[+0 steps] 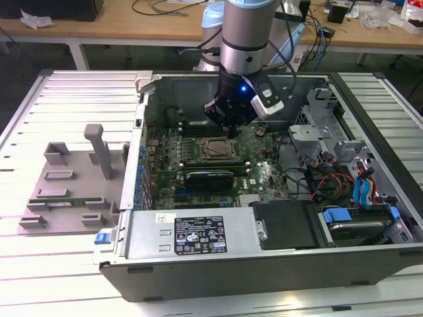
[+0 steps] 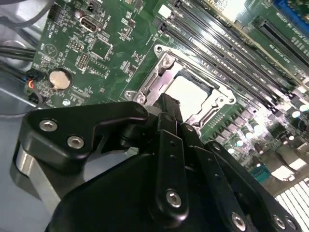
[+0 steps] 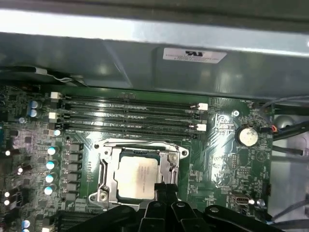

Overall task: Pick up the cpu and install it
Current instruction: 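Install the first cpu locking lever, then install the second cpu locking lever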

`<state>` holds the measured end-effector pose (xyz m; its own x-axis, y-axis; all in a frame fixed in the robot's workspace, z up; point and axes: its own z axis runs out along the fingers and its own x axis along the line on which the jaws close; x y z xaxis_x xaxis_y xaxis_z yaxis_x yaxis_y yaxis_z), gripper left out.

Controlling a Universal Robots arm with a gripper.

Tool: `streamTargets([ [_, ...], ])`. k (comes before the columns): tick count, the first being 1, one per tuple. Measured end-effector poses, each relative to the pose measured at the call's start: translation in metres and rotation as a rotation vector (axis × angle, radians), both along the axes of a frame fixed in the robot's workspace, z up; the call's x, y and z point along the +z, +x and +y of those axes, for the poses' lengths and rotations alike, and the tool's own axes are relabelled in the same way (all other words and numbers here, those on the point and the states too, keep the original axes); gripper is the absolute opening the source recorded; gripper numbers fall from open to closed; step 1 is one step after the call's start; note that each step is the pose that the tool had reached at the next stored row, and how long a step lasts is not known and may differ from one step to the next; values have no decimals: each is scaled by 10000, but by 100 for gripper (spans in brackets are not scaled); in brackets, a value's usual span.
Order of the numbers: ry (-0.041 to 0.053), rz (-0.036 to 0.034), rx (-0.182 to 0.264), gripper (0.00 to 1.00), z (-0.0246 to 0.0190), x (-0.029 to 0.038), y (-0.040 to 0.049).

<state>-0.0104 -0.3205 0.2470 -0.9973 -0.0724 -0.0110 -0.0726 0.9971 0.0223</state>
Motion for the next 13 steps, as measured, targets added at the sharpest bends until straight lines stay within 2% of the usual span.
streamTargets([
  [8, -1, 1, 1, 11, -1, 4, 0],
  [13, -1, 1, 1, 11, -24, 4, 0],
])
